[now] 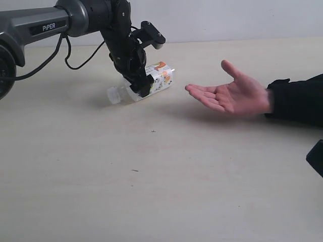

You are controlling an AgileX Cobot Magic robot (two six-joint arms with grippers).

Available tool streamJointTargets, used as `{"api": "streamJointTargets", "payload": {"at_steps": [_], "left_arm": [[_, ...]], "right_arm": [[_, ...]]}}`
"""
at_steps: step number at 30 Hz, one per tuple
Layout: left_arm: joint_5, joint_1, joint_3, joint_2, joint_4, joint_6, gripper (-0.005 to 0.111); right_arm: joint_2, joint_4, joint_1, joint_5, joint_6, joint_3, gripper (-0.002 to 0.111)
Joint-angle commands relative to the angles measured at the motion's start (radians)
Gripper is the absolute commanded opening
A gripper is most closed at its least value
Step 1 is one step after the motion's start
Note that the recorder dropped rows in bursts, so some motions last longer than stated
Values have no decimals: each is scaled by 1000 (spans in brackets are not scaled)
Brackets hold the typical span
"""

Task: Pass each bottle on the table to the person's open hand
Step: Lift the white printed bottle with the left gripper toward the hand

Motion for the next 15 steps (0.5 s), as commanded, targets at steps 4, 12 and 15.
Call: {"api": "streamJointTargets", "payload": {"at_steps": [4, 12, 15], "left_arm": [[-9, -5, -6, -2, 0, -3, 47], [11, -9, -6, -9, 0, 1, 1], [37, -9, -6, -34, 0, -22, 1]], "right_arm": [[-6, 5, -3, 3, 1, 5, 0], [-6, 5, -3, 3, 1, 5, 0], [-6, 5, -3, 3, 1, 5, 0]]}}
